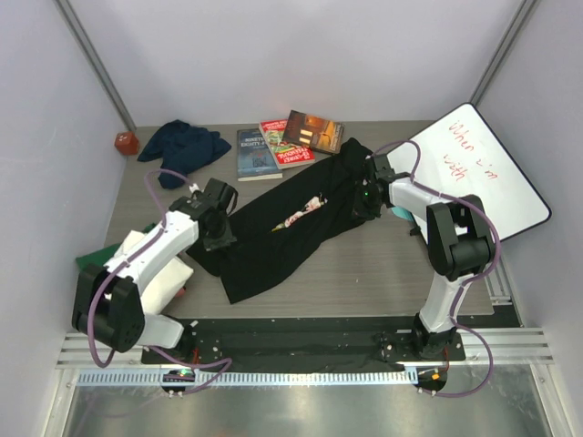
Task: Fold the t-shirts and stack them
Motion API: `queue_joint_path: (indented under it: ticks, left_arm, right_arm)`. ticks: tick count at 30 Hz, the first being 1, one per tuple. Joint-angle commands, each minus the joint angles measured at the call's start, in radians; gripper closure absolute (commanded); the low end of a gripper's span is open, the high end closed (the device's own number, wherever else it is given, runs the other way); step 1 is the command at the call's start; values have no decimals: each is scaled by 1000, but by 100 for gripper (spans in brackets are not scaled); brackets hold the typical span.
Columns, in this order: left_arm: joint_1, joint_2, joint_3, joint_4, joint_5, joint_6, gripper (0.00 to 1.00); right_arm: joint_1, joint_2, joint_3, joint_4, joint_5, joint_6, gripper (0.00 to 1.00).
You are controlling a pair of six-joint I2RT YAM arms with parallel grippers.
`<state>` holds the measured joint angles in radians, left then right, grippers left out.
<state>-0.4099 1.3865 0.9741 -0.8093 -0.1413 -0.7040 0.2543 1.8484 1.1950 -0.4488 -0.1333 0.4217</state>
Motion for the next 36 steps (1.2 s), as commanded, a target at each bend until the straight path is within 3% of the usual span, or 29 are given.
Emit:
queue_joint_path:
  ticks: [1,3,4,9,16,25,36]
  left_arm:
    - [5,-28,112,-189,-193,-37,100]
    - [5,-4,161,-253,-259,-48,100]
    - [6,23,170,-310,-276,-52,100]
    - [9,69,175,-363,-305,-43,100]
    - [10,189,153,-353,-236,8,100]
    - [16,250,163,-370,-343,-34,100]
    - [29,405,164,-326,-334,-3,100]
  right_arm:
    - [5,29,38,12,64,0,84]
    - [5,50,58,7,87,6,98]
    - [5,57,64,6,90,8,99]
    - [5,69,97,5,103,12,99]
    - [-1,78,132,-4,112,11,99]
    - [-20,89,182,-31,129,-4,99]
    - [-26,124,206,-47,166,-6,95]
